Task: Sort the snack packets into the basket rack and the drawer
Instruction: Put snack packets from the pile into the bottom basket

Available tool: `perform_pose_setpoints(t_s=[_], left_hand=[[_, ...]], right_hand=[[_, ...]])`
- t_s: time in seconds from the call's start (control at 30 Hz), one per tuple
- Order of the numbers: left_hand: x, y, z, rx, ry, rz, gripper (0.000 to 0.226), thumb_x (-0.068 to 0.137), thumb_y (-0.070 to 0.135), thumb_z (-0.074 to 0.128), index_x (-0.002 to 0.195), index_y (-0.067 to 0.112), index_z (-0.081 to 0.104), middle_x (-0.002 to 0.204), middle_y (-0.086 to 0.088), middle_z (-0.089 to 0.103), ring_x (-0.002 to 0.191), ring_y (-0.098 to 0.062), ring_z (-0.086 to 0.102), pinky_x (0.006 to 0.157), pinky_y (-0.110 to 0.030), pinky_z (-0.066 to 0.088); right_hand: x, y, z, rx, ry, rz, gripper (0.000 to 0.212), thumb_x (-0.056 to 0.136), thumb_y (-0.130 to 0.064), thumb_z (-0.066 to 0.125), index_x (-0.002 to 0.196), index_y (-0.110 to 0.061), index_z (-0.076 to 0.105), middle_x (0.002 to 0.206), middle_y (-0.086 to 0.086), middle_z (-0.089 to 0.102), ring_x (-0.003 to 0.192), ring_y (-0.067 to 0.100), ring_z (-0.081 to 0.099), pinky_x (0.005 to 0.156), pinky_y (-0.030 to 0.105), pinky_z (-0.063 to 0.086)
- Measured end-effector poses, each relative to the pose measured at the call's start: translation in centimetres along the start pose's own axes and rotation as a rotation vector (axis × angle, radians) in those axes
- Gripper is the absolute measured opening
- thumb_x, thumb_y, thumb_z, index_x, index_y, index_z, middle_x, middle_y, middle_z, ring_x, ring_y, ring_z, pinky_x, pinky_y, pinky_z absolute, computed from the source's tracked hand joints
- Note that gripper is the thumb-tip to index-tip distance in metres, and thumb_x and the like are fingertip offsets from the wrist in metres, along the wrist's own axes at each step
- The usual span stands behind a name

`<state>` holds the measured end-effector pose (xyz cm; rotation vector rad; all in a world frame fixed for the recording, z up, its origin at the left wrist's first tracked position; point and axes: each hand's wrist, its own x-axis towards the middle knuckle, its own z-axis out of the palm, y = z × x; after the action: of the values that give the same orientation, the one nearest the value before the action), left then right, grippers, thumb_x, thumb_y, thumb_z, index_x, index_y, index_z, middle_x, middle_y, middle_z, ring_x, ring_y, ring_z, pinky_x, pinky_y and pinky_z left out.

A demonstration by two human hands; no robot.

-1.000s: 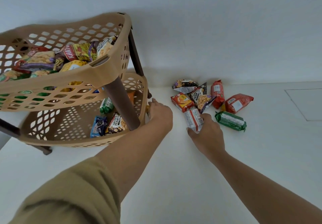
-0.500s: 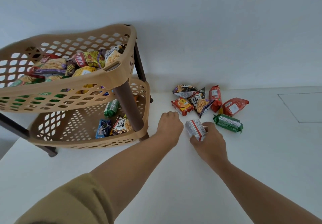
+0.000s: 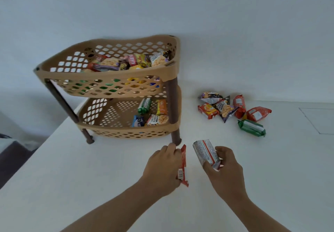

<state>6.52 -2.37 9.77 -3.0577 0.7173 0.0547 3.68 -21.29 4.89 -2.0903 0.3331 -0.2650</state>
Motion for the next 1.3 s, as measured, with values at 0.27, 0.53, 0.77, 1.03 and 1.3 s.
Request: perform_pose_setpoints(t_s=[0.27, 0.53, 0.77, 1.03, 1.3], left_hand=[[-4.8, -9.7, -2.7, -0.054, 0.243, 0.043, 0.077, 0.076, 0.059, 0.069, 0.139, 0.028, 0.039, 0.134, 0.004, 0.047, 0.124, -0.018, 0.041, 0.104, -0.035, 0.037], [-7.2, -19.7, -4.9, -0.143, 0.314, -0.034, 0.076, 0.076, 0.061, 0.069, 0.14, 0.031, 0.04, 0.139, 0.008, 0.049, 0.126, -0.015, 0.044, 0.102, -0.034, 0.039], [-6.7, -24.8, -5.4, -0.209, 0.31, -0.099, 0.079, 0.077, 0.057, 0.071, 0.143, 0.031, 0.038, 0.142, 0.006, 0.049, 0.128, -0.019, 0.046, 0.101, -0.039, 0.042], [-1.6, -27.6, -5.5, -0.296, 0.255, -0.176, 0.069, 0.074, 0.058, 0.072, 0.134, 0.033, 0.048, 0.131, 0.007, 0.057, 0.115, -0.017, 0.057, 0.086, -0.036, 0.05], [5.9, -29.5, -5.2, -0.251, 0.174, -0.19, 0.07, 0.078, 0.042, 0.074, 0.139, 0.032, 0.041, 0.131, 0.003, 0.059, 0.113, -0.024, 0.06, 0.084, -0.041, 0.057]], right_hand=[[-4.1, -6.1, 5.1, 0.039, -0.023, -0.062, 0.05, 0.075, -0.027, 0.077, 0.111, -0.039, 0.045, 0.093, -0.023, 0.061, 0.083, -0.013, 0.059, 0.055, 0.008, 0.044], [-6.1, -10.8, 10.9, 0.047, -0.021, -0.11, 0.053, 0.076, -0.019, 0.078, 0.119, -0.03, 0.049, 0.109, -0.012, 0.065, 0.09, -0.003, 0.062, 0.061, 0.007, 0.047], [-5.1, -14.7, 14.3, 0.029, -0.021, -0.154, 0.045, 0.078, -0.023, 0.077, 0.115, -0.03, 0.052, 0.104, -0.018, 0.063, 0.089, -0.009, 0.059, 0.058, 0.005, 0.046], [0.3, -17.3, 15.8, -0.016, -0.017, -0.178, 0.041, 0.078, -0.03, 0.078, 0.11, -0.031, 0.053, 0.106, -0.012, 0.064, 0.084, -0.005, 0.062, 0.051, 0.009, 0.048], [7.3, -18.0, 18.4, -0.08, -0.053, -0.165, 0.036, 0.08, -0.039, 0.075, 0.108, -0.025, 0.058, 0.104, -0.008, 0.07, 0.08, -0.003, 0.063, 0.047, 0.008, 0.044]])
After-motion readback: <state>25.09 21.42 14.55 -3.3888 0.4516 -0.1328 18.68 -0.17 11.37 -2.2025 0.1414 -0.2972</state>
